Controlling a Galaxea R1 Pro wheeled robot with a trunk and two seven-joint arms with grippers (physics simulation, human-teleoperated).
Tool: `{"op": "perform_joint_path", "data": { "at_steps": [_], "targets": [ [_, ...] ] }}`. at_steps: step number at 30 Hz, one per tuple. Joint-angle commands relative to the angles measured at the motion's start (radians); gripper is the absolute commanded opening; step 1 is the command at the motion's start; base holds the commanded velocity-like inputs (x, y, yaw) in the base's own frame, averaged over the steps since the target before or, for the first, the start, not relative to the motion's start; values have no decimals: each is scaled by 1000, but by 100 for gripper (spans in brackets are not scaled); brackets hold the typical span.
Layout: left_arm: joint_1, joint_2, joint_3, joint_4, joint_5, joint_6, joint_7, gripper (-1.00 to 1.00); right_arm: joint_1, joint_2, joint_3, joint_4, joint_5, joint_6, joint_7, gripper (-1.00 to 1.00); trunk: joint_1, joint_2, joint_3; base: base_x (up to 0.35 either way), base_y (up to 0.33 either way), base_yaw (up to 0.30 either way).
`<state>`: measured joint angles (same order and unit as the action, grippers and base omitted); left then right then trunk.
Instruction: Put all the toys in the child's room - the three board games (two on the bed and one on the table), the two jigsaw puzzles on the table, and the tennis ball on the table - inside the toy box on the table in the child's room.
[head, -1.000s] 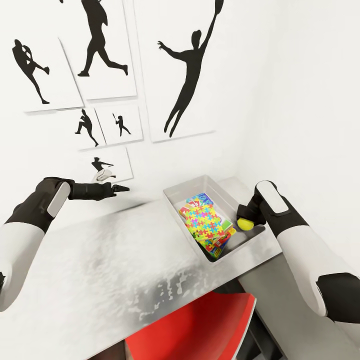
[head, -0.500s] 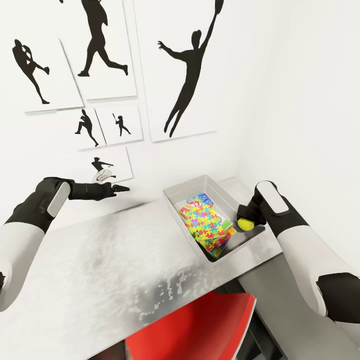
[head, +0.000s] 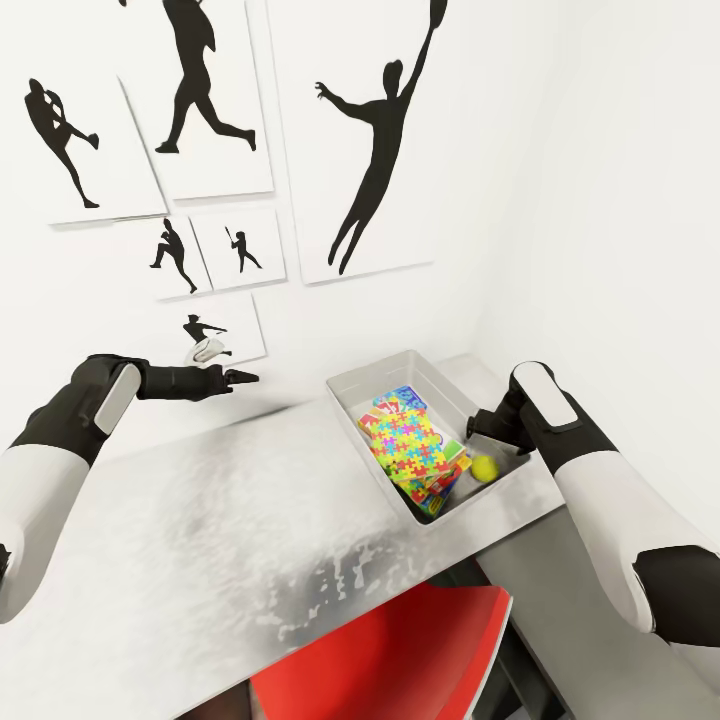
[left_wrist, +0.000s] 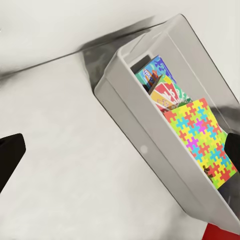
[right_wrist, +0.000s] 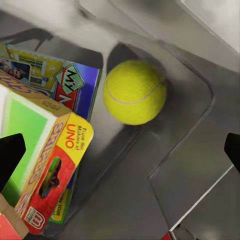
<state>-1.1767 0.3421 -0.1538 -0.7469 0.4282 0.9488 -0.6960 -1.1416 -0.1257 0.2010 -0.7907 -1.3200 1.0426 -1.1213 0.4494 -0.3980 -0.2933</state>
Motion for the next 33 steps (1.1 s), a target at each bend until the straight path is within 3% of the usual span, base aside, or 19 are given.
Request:
{"op": "perform_joint_path", "data": {
  "at_steps": [1,10,20,33],
  "targets": [
    [-1,1,-3,0,1,4,-2,100,-1,-1,5,-1,-10,5,-10,100,1,-2,-2,0,0,0],
    [-1,3,-1,0,1,5,-3,100,1,-2,-2,-20,-10,5,-9,100,1,-2,-2,0,0,0],
    [-1,13,0,0,4,6,-12,100,22,-30,3,-193,-9,5,-14,100,1,-2,6,-15,0,-37],
    [-1,31,8,0,4,7,-16,100,23,-31,-7,-202,-8,1,-14,100,1,-2,27,-285,0,-85]
  ]
}}
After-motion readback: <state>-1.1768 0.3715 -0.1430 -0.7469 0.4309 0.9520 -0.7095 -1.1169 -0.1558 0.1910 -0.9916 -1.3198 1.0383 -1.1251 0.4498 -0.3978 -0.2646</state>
